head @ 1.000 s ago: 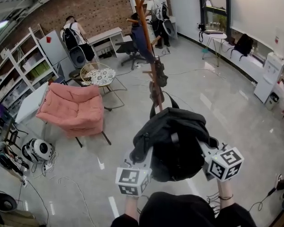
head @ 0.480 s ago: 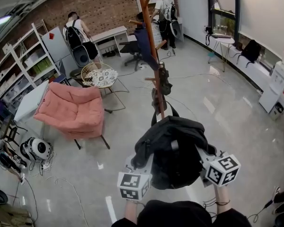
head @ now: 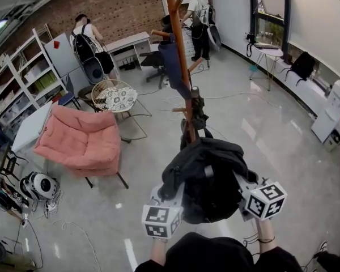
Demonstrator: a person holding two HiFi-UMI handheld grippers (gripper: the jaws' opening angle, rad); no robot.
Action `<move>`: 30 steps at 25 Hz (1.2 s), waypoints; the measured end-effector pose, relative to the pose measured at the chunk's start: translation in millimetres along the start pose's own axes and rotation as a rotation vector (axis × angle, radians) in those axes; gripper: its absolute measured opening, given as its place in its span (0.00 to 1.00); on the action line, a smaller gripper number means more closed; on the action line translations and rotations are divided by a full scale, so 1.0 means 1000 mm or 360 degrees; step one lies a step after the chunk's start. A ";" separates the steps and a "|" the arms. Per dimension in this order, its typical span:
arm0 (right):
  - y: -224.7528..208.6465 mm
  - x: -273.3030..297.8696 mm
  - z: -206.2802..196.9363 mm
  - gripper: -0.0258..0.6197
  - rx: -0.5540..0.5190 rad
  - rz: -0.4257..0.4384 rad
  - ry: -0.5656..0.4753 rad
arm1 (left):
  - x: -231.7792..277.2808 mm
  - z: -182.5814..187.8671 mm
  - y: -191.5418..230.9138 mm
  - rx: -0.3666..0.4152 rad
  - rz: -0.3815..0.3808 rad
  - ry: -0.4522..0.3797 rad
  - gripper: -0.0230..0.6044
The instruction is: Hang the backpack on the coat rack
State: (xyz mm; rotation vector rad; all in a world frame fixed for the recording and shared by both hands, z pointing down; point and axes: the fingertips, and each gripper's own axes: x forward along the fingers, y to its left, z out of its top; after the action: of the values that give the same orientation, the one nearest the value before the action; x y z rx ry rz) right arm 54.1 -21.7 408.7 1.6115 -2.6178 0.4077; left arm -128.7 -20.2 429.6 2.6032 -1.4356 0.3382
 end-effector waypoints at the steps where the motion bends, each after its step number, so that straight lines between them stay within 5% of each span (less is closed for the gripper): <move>1: -0.005 0.007 0.002 0.09 0.0001 -0.0006 -0.0004 | 0.008 0.002 0.004 0.0003 -0.0008 -0.0002 0.22; 17: -0.068 0.090 0.034 0.09 0.0035 -0.0054 -0.0015 | 0.109 0.036 0.046 0.0046 -0.0061 0.0032 0.22; 30: -0.135 0.146 0.049 0.09 0.0054 0.0067 0.0116 | 0.182 0.045 0.050 -0.0052 0.0051 0.0133 0.22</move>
State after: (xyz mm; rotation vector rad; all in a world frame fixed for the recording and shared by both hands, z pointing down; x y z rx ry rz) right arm 110.6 -218.2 413.8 1.5227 -2.6092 0.5059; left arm -71.5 -206.0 436.0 2.5115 -1.4445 0.4185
